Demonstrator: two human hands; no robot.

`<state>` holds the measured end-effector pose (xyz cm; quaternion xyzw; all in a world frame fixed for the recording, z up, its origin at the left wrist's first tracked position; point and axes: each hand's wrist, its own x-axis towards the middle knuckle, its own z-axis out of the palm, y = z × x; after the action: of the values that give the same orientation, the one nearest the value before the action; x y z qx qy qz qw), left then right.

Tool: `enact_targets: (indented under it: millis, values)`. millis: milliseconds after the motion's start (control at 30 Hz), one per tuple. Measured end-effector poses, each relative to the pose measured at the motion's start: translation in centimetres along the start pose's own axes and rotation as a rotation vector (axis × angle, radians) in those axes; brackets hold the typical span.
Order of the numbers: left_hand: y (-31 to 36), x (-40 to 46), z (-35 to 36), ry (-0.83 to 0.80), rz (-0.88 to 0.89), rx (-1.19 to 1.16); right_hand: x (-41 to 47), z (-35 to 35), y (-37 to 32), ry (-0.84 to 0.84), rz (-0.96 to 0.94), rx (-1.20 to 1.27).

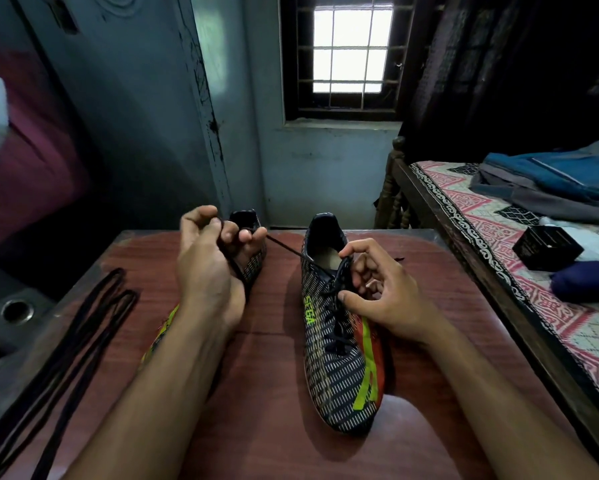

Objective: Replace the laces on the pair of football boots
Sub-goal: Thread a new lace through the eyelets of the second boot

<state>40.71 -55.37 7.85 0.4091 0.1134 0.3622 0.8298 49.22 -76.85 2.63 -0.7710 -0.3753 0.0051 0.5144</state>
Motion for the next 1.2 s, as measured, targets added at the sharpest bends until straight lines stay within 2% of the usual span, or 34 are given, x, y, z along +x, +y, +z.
enact_targets:
  millis: [167,300,367,500,667,800,933,1200]
  values:
    - [-1.1,-0.8,0.2,-0.293,0.16,0.428,-0.2,0.0,-0.1,0.078,-0.027,-0.027]
    - [-2.1,-0.7,-0.7,-0.539,0.415,1.003,-0.3,0.3,-0.7,0.119,-0.144,-0.178]
    - [-2.5,-0.7,-1.1,-0.667,0.422,1.139,-0.2,0.3,-0.8,0.12,-0.164,-0.21]
    - [-2.9,-0.3,-1.8,-0.902,0.362,1.245,-0.2,0.4,-1.0,0.044,-0.171,-0.26]
    - [-3.1,0.2,-2.4,-0.935,0.397,1.225,0.1,0.8,-1.1,0.071,-0.104,-0.153]
    - [-3.4,0.1,-2.2,-0.862,0.428,1.203,0.1,0.5,-1.0,0.084,-0.093,-0.136]
    - [-3.5,-0.1,-2.1,-0.864,0.398,1.16,0.3,-0.3,-1.1,0.062,-0.092,-0.122]
    - [-3.5,-0.2,-2.0,-0.881,0.381,1.239,0.2,-1.3,-1.6,-0.007,-0.012,-0.043]
